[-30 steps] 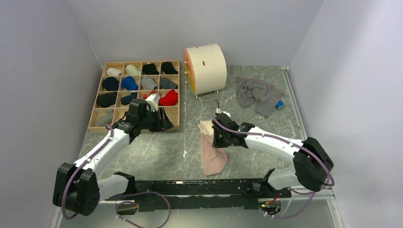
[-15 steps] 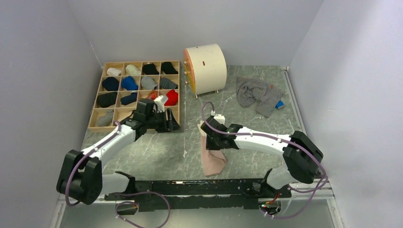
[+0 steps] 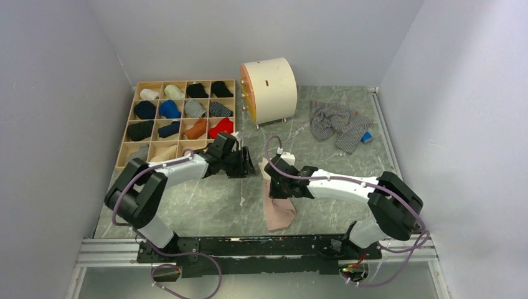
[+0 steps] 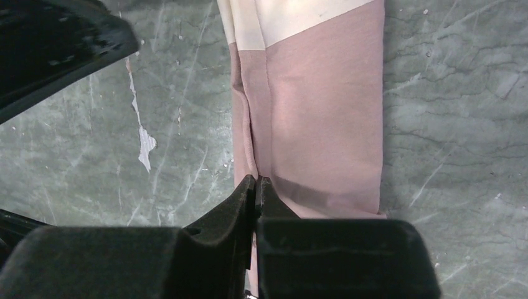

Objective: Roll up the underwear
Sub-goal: Fold the underwear at the center of the board.

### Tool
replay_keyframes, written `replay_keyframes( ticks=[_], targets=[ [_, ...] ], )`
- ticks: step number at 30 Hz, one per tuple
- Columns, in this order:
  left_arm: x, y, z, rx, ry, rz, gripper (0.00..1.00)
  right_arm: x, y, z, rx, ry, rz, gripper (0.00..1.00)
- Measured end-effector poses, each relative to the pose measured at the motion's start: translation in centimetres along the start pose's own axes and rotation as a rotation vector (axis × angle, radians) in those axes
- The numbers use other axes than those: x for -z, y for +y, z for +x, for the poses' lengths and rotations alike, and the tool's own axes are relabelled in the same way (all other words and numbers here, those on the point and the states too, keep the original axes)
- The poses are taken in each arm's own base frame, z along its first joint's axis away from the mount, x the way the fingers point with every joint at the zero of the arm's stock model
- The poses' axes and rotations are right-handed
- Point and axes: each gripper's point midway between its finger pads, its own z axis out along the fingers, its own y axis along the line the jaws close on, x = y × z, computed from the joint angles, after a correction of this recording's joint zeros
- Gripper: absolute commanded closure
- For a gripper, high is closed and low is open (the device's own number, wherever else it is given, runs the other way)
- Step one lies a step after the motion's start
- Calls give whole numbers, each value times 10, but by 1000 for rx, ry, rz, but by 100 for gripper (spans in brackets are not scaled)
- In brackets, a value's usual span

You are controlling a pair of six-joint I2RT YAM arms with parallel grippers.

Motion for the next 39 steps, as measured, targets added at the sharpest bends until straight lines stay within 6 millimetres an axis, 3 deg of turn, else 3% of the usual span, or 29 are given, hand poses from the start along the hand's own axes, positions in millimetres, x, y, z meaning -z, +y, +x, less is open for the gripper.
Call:
replay_keyframes(
  ticks=[6, 13, 31, 39],
  targets=[
    [-23, 16, 4, 72, -2, -72, 36, -5, -1, 2, 1, 6, 7, 94],
    [-38, -7, -17, 79, -69, -16, 33, -6, -1, -1, -7, 6, 4, 94],
    [-74, -10, -39, 101, -91, -19, 68, -8, -5, -1, -10, 10, 8, 94],
    [-73, -5, -38, 62, -74, -52, 93, -8, -5, -2, -12, 10, 8, 94]
  ],
)
